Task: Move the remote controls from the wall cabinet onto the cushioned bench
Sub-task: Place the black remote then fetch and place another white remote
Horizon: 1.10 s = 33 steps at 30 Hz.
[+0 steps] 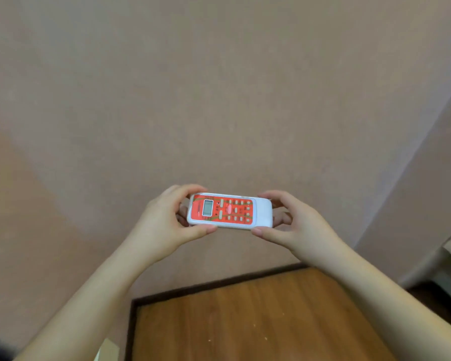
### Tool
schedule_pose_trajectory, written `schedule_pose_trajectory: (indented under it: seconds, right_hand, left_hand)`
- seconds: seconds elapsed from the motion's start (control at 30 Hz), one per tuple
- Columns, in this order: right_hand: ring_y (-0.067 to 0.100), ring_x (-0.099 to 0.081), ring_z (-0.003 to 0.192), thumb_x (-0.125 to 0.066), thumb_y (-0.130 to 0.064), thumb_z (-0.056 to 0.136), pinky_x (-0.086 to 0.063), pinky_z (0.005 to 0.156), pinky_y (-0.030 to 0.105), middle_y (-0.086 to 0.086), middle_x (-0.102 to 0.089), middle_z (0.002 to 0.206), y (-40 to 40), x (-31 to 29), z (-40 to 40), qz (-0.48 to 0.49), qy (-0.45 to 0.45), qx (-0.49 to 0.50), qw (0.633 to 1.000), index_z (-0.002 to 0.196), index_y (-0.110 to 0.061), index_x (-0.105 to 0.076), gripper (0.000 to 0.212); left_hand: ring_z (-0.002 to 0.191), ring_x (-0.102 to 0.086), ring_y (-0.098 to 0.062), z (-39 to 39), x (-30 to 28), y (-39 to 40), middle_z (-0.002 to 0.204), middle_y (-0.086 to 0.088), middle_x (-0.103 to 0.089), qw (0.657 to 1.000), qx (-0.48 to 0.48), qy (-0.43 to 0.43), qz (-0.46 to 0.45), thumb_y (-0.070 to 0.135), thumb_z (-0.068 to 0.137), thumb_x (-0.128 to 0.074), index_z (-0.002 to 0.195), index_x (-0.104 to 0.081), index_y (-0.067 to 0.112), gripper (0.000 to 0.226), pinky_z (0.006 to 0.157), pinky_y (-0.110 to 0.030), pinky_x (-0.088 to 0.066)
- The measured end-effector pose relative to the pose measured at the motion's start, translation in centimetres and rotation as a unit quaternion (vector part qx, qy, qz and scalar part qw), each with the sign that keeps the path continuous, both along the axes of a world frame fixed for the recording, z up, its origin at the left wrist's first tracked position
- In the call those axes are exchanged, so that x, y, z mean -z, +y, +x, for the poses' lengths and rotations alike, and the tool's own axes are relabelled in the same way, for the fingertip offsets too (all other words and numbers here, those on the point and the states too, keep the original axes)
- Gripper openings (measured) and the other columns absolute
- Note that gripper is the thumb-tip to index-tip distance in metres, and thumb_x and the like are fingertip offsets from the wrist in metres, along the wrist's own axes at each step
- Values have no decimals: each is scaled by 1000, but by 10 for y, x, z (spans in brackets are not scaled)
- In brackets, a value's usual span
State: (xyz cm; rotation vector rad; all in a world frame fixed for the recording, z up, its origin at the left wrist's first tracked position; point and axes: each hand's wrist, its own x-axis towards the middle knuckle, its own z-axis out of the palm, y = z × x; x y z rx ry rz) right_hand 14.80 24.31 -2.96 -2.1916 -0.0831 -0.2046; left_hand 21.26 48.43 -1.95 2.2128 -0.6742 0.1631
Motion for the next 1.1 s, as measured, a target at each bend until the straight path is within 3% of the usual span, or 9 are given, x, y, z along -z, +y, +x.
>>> schedule_pose_trajectory:
  seconds: [0.23,0.33,0.43,0.57,0.8,1.1]
  right_hand:
    - [5,-63,79,-79,-36,73,-53,72,16,-22,-60,104,-53,61,-78,24,68,106,992,120,-37,-49,56]
    - [5,-64,77,-80,-33,73,-54,70,16,-19,-61,103,-76,82,-110,43,93,146,984,120,-37,-51,55]
    - [6,-64,80,-78,-35,74,-55,71,19,-22,-61,103,-103,101,-139,39,106,175,978,118,-41,-48,54]
    - [1,-61,82,-76,-37,76,-52,65,13,-23,-58,105,-139,120,-179,52,134,208,967,119,-43,-44,54]
    - [2,-63,79,-77,-37,75,-53,63,16,-19,-61,104,-200,163,-241,100,189,256,943,121,-41,-46,55]
    - [0,-62,82,-76,-36,77,-56,72,23,-20,-56,111,-259,182,-275,122,205,276,931,121,-41,-46,54]
  left_hand:
    - [87,-64,-6,-26,73,-72,108,13,-62,988,113,103,-13,32,64,-87,114,-56,40,59,69,-11,-49]
    - [91,-67,-10,-41,99,-105,111,6,-64,976,146,159,-28,28,63,-88,114,-57,40,61,76,-19,-54]
    - [96,-65,-7,-57,120,-140,113,10,-63,969,176,172,-12,30,64,-87,114,-55,44,60,79,-21,-54]
    - [97,-65,-9,-84,139,-186,112,12,-63,959,209,193,4,36,64,-84,113,-53,49,59,79,-21,-54]
    - [85,-62,-10,-129,166,-266,107,11,-60,948,254,182,65,28,66,-86,118,-57,34,61,70,-16,-52]
    - [102,-65,-7,-153,185,-341,112,13,-64,913,276,286,91,24,70,-83,117,-53,41,59,83,-28,-57]
